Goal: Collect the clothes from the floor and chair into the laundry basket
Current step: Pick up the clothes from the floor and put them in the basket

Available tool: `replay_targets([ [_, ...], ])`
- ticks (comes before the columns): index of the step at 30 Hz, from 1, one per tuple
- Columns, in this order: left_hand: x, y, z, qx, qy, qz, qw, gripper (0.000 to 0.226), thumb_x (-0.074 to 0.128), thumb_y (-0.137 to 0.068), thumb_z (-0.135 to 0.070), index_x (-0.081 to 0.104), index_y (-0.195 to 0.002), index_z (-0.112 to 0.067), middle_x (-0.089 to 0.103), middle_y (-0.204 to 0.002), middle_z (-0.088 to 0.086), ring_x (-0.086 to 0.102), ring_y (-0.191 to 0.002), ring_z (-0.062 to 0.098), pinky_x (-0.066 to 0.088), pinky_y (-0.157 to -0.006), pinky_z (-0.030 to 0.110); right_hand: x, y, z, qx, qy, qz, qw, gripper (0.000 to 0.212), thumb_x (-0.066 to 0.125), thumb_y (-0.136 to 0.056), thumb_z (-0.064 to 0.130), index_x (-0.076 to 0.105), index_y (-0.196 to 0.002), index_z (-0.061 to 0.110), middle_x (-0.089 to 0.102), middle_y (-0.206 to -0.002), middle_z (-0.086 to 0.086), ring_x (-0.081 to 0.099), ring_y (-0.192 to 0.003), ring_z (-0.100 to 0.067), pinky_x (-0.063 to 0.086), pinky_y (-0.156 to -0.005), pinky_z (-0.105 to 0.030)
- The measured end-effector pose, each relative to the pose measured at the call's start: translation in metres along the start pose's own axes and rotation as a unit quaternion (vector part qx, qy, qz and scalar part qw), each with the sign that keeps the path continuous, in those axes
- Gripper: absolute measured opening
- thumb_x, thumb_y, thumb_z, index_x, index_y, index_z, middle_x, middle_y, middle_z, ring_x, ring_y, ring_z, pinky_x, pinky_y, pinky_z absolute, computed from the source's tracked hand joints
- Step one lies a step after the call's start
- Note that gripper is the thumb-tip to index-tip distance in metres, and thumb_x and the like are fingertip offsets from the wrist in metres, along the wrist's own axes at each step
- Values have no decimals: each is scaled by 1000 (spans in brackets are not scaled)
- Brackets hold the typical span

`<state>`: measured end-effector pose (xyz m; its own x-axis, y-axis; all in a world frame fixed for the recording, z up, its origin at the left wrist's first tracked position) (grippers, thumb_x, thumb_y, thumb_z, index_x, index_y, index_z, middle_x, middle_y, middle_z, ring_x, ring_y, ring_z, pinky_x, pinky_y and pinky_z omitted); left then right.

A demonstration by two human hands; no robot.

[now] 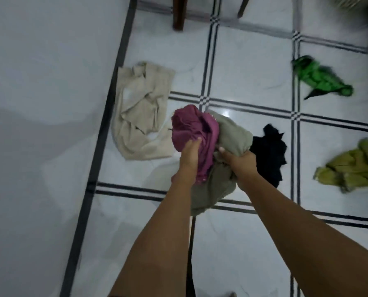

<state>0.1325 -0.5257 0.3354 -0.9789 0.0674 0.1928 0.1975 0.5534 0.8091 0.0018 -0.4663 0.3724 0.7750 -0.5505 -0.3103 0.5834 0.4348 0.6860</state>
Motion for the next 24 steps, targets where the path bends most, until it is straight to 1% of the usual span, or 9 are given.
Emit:
replay_targets([
  [2,40,47,-43,-1,-11,60,998,56,41,-92,-50,56,-130,-12,63,-124,12,61,-111,29,51,-96,40,-27,34,58,-27,-39,21,999,60,81,-71,31,55,-119,7,67,-109,-5,66,-93,-20,58,-74,-29],
  [3,56,64,-62,15,-22,80,996,59,36,-94,-52,56,-131,-10,64,-123,12,62,-107,26,54,-89,35,-37,46,84,-43,-45,33,997,59,82,-70,33,56,-116,8,68,-107,-4,67,-91,-18,59,-72,-27],
  [5,94,96,-105,50,-75,106,990,61,31,-96,-54,61,-124,-10,66,-112,8,64,-93,19,53,-74,26,-65,64,133,-77,-34,25,996,63,86,-64,31,59,-116,7,69,-111,-5,67,-98,-21,58,-83,-34],
  [6,108,104,-119,60,-97,113,987,63,32,-92,-59,63,-122,-13,66,-113,6,63,-94,18,52,-76,27,-74,65,148,-88,-11,11,996,63,86,-64,29,58,-116,6,67,-110,-5,64,-100,-22,55,-86,-35],
  [9,167,131,-168,86,-157,150,972,68,34,-86,-65,59,-129,-17,59,-128,1,55,-115,21,43,-99,33,-120,62,205,-111,39,-72,990,60,81,-68,27,55,-117,3,64,-108,-11,62,-102,-27,52,-82,-35],
  [12,227,145,-210,124,-212,182,952,58,27,-98,-50,54,-134,-13,57,-122,6,50,-106,19,36,-92,31,-162,48,252,-132,46,-136,981,52,74,-72,25,56,-114,1,64,-111,-19,63,-104,-35,51,-83,-38],
  [16,300,137,-259,179,-281,181,925,47,35,-99,-39,62,-122,-7,64,-113,7,58,-86,17,45,-82,30,-214,12,305,-138,9,-176,975,56,72,-73,23,53,-121,3,62,-120,-19,60,-110,-35,49,-90,-37],
  [19,372,113,-301,207,-324,161,909,47,44,-93,-43,64,-120,-10,65,-124,10,60,-109,28,47,-101,42,-260,-37,355,-129,-49,-188,972,63,74,-72,22,51,-127,2,63,-122,-18,61,-109,-34,51,-90,-36],
  [24,481,79,-356,229,-356,159,892,39,47,-93,-36,62,-122,-14,59,-131,12,54,-119,29,42,-107,40,-328,-103,436,-127,-85,-196,969,67,75,-72,19,50,-131,3,64,-121,-18,61,-110,-33,49,-89,-33],
])
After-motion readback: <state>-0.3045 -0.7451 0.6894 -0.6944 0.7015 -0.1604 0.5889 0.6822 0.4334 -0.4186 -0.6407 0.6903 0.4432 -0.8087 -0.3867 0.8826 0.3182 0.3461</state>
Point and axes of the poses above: each hand's wrist, its own y-axis away from the middle knuckle, its own x-axis out of the palm, z = x × y, the point moved 7 cm from there along -y, towards the middle knuckle
